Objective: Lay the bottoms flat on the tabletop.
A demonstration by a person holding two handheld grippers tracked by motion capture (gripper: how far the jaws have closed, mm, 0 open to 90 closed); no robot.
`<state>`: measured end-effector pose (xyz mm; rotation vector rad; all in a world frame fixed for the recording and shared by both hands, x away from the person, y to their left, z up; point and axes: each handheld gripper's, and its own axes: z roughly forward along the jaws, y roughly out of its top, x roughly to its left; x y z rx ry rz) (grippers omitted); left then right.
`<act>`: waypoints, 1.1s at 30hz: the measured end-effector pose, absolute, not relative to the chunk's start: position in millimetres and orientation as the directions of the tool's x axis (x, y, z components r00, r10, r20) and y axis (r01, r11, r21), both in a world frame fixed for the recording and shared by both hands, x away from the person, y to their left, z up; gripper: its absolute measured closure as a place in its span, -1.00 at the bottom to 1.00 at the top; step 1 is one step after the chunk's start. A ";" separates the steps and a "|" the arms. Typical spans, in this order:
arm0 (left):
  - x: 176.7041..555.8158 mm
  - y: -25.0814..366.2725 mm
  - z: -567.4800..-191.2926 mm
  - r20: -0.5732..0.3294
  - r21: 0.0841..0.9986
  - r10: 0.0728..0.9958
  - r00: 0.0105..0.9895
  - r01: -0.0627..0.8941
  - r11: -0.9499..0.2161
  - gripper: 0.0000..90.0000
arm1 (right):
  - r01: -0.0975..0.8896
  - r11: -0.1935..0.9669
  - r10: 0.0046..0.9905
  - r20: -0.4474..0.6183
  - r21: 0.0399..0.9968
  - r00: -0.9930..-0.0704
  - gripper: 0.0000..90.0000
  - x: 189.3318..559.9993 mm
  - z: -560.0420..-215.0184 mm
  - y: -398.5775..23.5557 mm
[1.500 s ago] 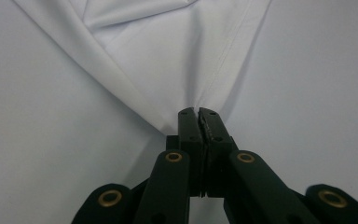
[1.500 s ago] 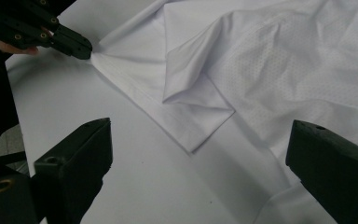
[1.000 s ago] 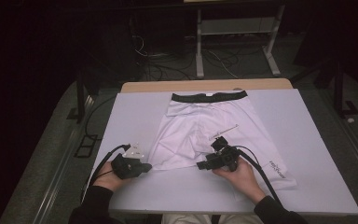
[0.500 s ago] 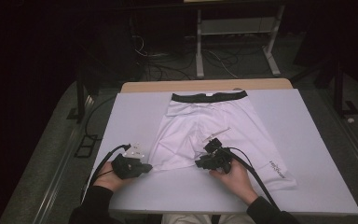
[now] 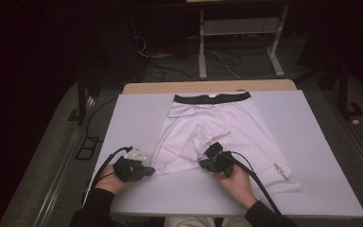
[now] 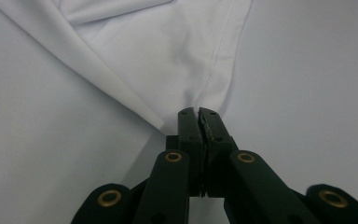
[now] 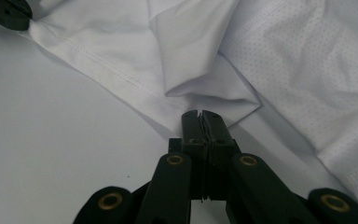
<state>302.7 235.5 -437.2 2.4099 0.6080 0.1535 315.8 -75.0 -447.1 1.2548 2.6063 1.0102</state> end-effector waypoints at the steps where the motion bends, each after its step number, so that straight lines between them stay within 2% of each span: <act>1: 302.7 236.2 -436.8 -0.041 0.616 0.459 0.887 0.385 -0.688 0.96 | 0.680 0.433 0.713 0.238 0.592 -0.660 0.96 316.7 -447.8 -77.8; 10: 303.4 245.8 -431.3 -0.043 0.625 0.421 0.906 0.353 -0.696 0.96 | 0.733 0.342 0.650 0.415 0.588 -0.636 0.97 296.6 -452.9 -95.2; 16: 300.8 261.8 -429.8 -0.036 0.624 0.392 0.919 0.327 -0.710 0.97 | 0.749 0.340 0.595 0.487 0.568 -0.639 0.97 279.1 -450.9 -86.6; 23: 296.0 276.2 -422.7 -0.007 0.615 0.350 0.937 0.280 -0.737 0.97 | 0.726 0.383 0.559 0.483 0.571 -0.675 0.97 258.4 -446.2 -68.6; 33: 280.7 260.3 -419.3 0.042 0.584 0.291 0.956 0.213 -0.783 0.96 | 0.699 0.413 0.530 0.470 0.585 -0.706 0.97 235.8 -429.7 -77.9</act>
